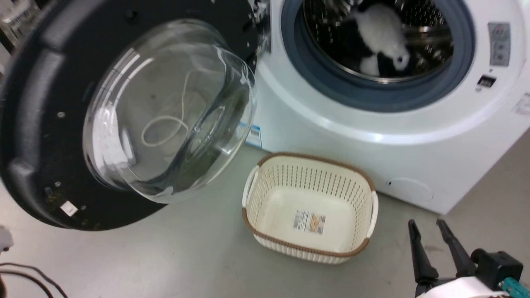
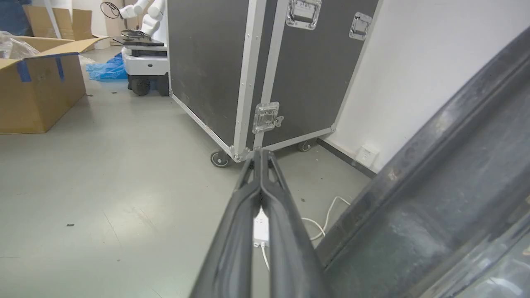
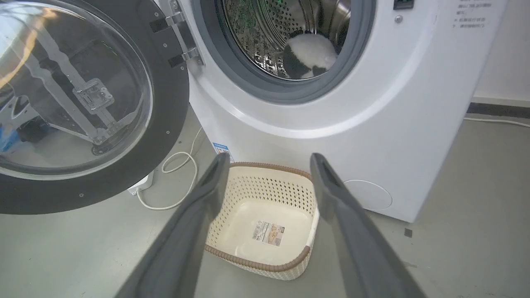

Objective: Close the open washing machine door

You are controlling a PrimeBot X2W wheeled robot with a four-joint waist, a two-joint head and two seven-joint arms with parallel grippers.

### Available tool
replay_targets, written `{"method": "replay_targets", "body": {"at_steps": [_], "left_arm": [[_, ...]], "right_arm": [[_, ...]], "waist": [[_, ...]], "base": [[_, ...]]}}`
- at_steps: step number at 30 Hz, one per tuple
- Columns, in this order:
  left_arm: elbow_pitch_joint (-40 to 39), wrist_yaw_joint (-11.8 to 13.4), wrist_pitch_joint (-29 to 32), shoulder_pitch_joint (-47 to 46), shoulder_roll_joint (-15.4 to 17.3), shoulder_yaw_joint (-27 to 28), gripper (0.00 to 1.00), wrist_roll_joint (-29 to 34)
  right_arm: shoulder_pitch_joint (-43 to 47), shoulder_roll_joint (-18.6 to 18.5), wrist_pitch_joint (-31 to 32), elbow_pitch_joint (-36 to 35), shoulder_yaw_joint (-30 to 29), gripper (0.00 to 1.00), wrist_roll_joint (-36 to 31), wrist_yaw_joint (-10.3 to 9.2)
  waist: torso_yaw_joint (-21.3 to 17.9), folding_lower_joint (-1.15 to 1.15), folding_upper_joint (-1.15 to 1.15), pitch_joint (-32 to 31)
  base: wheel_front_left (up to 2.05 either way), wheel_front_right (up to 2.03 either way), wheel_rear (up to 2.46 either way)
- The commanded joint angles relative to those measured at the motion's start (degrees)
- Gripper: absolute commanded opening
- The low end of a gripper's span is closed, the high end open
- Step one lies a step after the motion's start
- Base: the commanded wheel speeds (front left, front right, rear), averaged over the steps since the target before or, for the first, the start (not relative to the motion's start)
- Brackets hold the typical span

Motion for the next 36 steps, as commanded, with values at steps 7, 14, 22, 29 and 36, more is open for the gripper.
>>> {"method": "replay_targets", "body": {"at_steps": [7,14,22,29,36], "left_arm": [[7.5,-3.8,7.0,-4.8,4.5,-2.9,0.00,-5.2],[4.9,-5.0,24.0,-3.2,7.1,-12.2,0.00,-22.5],[-5.1,-5.5,32.9,2.0,9.3,-20.5,0.00,-35.9],[-16.3,-6.0,37.5,3.3,8.8,-32.5,0.00,-42.2],[-24.8,-6.4,39.6,2.5,8.2,-47.1,0.00,-45.3]], "right_arm": [[-1.1,-0.1,0.1,-1.1,-0.9,1.00,-0.3,0.04],[-1.3,-0.1,-0.8,-0.4,-1.6,1.00,1.2,0.05],[-1.2,-0.1,-2.8,2.7,-3.0,1.00,4.4,0.05],[-1.9,-0.1,-4.3,5.6,-8.6,1.00,5.7,0.05],[-2.6,-0.1,-5.2,6.1,-12.9,1.00,6.9,0.06]], "waist": [[0.4,0.00,0.00,3.9],[2.9,0.00,0.00,3.5],[6.0,0.00,0.00,1.4],[7.5,0.00,0.00,-0.7],[5.3,0.00,0.00,-1.7]], "base": [[0.00,0.00,0.00],[0.00,0.00,0.00],[0.00,0.00,0.00],[0.00,0.00,0.00],[0.00,0.00,0.00]]}}
